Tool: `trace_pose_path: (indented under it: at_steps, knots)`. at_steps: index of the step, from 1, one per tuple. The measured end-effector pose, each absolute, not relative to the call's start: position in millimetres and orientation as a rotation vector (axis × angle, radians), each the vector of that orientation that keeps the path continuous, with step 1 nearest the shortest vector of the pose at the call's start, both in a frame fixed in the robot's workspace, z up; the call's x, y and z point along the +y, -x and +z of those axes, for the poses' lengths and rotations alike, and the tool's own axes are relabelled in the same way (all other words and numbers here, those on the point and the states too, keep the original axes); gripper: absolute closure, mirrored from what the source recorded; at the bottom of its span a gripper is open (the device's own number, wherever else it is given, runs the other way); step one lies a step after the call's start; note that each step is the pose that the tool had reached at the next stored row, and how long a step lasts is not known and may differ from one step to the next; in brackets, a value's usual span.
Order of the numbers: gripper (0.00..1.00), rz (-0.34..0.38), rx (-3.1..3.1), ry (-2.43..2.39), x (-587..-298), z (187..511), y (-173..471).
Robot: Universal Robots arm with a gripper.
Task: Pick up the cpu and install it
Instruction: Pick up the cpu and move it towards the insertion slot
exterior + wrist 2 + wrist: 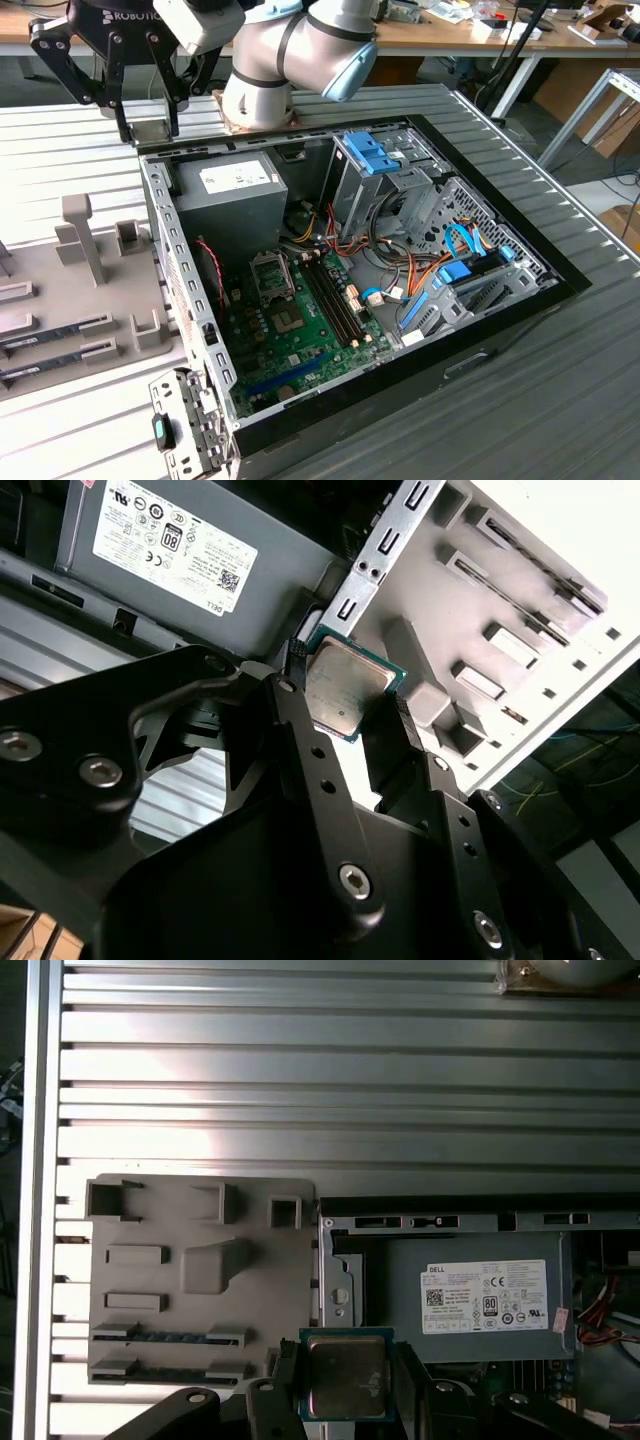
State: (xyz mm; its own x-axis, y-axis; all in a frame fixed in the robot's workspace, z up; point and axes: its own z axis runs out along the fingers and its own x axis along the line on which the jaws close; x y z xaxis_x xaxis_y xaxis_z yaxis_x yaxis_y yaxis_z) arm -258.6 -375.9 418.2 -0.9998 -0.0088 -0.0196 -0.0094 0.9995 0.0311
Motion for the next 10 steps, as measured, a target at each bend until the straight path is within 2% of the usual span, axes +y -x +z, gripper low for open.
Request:
trace_pose_path:
  at_steps: [10]
  knots:
    - [0.53, 0.049, 3.122, 0.014, -375.9, 416.2, 250.7]
